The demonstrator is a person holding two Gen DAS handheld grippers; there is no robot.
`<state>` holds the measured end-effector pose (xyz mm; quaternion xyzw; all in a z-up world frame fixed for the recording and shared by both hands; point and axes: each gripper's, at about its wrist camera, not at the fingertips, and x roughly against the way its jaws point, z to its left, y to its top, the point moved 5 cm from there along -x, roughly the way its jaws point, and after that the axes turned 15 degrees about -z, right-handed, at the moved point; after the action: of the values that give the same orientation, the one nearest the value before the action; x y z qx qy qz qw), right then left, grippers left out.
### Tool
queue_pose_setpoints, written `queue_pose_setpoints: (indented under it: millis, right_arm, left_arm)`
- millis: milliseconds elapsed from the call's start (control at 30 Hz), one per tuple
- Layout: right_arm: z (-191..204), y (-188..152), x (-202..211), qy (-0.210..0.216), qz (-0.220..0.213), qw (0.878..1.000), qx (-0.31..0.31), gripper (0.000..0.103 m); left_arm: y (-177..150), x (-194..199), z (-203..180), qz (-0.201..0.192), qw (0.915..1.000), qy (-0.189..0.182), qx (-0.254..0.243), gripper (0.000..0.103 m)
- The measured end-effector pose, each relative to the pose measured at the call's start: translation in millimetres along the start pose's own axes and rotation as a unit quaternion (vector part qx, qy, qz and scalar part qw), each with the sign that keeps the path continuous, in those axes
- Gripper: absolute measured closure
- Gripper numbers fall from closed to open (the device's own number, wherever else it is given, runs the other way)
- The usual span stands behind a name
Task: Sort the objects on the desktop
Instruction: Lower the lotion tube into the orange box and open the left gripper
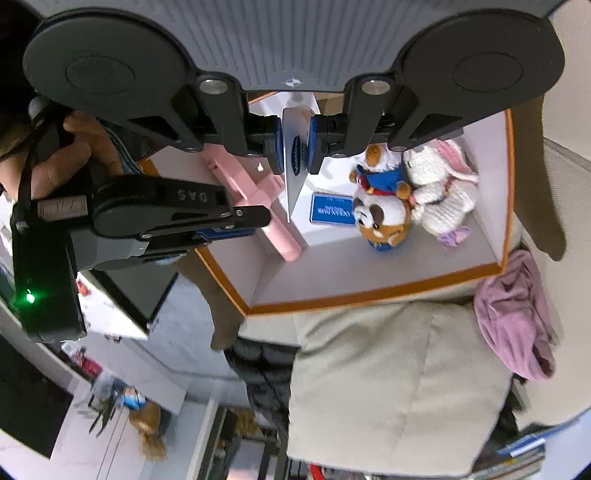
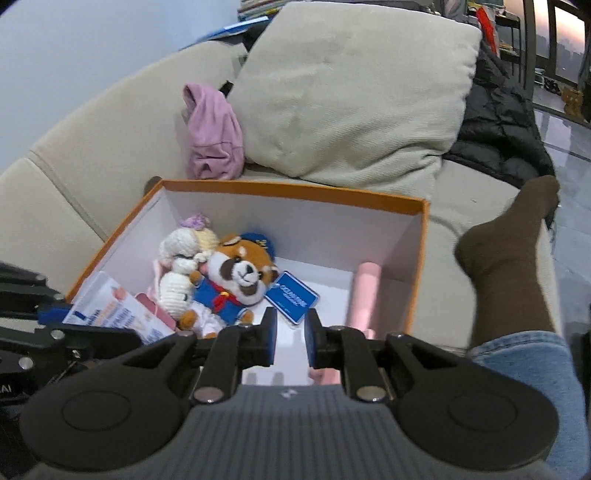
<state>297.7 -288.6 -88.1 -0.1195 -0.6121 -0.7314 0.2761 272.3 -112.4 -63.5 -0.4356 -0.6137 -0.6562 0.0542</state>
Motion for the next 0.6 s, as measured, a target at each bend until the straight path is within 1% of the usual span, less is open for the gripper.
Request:
queue_pose_setpoints:
  millis: [167,233,267,300,367,467,533,600]
  right_arm:
    - [-2.3,-5.4,-1.1,-0.014,-0.016,1.000,0.020,0.084]
    - [-5.2,-8.0,-0.5,-0.016,-0.019,0.999,0.022,0.081]
    - [-6.3,-9.1,-0.9,-0.014,-0.018,1.000,0.019,0.078]
    - [-7.5,-10.0,-1.3,-0.014,-0.018,1.000,0.017,0.076]
    - [-8.7,-10.9,-0.6,-0.014,-0.023,0.999,0.021,0.077]
    - [-7.5,-12.4,0.4,-0.012,-0.025,0.999,0.025,0.076]
    - [-6.6,-13.7,1.6,-0.010,-0.025,0.999,0.027,0.074]
    - [-5.6,-14.4,4.3,-0.011,-0.027,0.999,0.029,0.070]
  left_arm:
    - [-10.7,-24.5,-3.1,0.048,0.9987,0.012,0.010,0.089]
    - [-16.2,-32.6,-3.2,0.066,0.9975,0.021,0.014,0.089]
    - [-18.6,-36.0,-3.2,0.074,0.9968,0.025,0.014,0.089]
    - [-21.2,-39.2,-3.3,0.082,0.9961,0.028,0.016,0.089]
    - [-25.4,-43.1,-3.0,0.095,0.9948,0.030,0.018,0.089]
    - [-31.6,-46.8,-3.3,0.107,0.9934,0.036,0.016,0.088]
    - [-32.5,-45.9,-3.2,0.103,0.9939,0.036,0.018,0.088]
    - [-31.9,-42.1,-1.0,0.099,0.9941,0.034,0.030,0.088]
